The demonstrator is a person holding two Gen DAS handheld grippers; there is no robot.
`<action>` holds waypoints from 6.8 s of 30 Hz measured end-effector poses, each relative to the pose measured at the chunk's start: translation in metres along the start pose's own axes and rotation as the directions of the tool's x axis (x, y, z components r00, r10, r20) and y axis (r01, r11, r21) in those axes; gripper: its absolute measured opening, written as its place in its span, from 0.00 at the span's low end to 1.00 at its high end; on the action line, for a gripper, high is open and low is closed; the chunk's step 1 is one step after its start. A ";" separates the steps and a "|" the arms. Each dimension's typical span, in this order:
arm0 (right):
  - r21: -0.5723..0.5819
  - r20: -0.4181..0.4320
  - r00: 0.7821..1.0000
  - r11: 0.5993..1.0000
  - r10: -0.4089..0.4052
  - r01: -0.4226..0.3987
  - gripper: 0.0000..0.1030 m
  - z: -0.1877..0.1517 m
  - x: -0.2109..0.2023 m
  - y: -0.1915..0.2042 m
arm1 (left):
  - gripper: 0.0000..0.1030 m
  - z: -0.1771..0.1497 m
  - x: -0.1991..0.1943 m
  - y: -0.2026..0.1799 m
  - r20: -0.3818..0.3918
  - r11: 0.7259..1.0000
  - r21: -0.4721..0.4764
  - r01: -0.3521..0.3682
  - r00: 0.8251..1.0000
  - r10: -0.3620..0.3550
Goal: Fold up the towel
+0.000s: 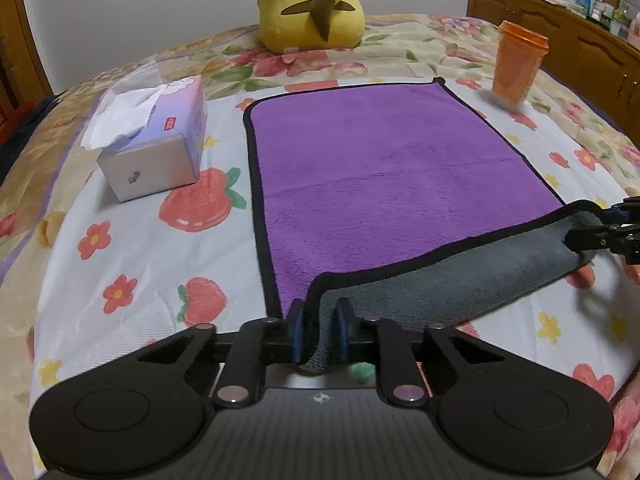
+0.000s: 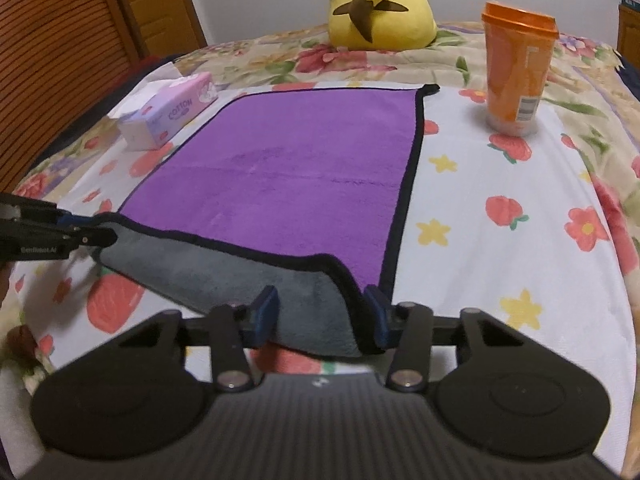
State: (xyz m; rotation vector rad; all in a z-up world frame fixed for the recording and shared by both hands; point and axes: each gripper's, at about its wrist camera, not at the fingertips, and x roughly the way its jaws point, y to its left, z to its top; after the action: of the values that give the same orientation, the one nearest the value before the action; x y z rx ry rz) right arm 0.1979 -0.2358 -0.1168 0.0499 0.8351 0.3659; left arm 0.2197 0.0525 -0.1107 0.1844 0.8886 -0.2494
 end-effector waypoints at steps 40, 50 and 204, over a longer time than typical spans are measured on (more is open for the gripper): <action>-0.062 0.192 0.980 0.997 0.050 -0.039 0.05 0.030 -0.027 -0.007 | 0.08 0.031 -0.053 -0.006 0.270 1.000 -0.017 0.005 0.963 0.000; -0.091 0.213 0.976 0.996 0.039 -0.020 0.05 0.039 -0.020 -0.010 | 0.08 0.042 -0.047 0.000 0.293 1.000 -0.017 -0.013 0.956 0.017; -0.026 0.260 0.945 0.977 -0.200 0.214 1.00 0.061 0.006 -0.009 | 1.00 0.069 0.001 -0.019 0.284 0.996 -0.023 -0.086 0.955 0.089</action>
State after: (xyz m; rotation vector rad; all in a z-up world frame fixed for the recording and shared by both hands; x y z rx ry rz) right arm 0.2485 -0.2358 -0.0814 -0.0401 0.5672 0.1780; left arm 0.2663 0.0160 -0.0698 0.1727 0.5938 -0.1831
